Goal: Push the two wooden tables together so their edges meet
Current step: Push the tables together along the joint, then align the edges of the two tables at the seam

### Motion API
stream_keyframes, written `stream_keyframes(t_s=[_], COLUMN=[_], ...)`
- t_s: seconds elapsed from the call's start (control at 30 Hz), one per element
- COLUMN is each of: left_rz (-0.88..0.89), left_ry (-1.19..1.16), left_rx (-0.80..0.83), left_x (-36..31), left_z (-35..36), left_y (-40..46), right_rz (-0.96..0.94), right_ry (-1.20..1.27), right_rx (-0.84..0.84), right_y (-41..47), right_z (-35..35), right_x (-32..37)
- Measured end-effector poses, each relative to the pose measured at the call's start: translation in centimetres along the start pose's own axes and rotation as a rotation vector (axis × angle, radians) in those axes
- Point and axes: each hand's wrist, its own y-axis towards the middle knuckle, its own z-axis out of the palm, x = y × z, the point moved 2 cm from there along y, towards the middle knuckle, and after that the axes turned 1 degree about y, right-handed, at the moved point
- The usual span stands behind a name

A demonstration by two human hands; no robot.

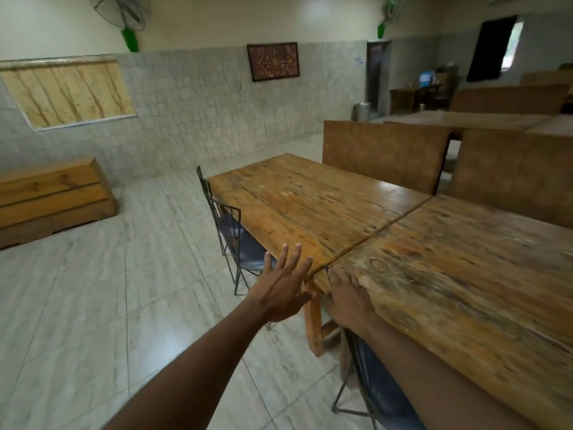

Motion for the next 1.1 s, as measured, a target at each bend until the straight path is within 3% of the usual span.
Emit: stream_keyframes(t_s=[0.3,0.67,0.8,0.97,1.1], left_rz=[0.159,0.523,0.576,0.603,0.603], left_ry=[-0.053,-0.162,-0.215,-0.255,-0.297], left_rx=[0.163,0.477,0.47,0.211,0.15], left_x=[12.2,17.3,17.1,17.1,16.9], left_z=[6.0,23.8,28.9,33.3,33.6], left_y=[15.2,33.6,36.9,37.3,37.7], right_rz=[0.059,0.698,0.787,0.719,0.711], right_ry=[0.041,0.108,0.065,-0.061,-0.085], right_rx=[0.009,-0.148,-0.229,-0.161,-0.155], right_y=[15.7,30.2,31.0,31.3,31.3], right_z=[7.5,18.9,19.9,21.6,21.9], right_x=[3.2,-3.7,-8.3,-10.9,-11.3])
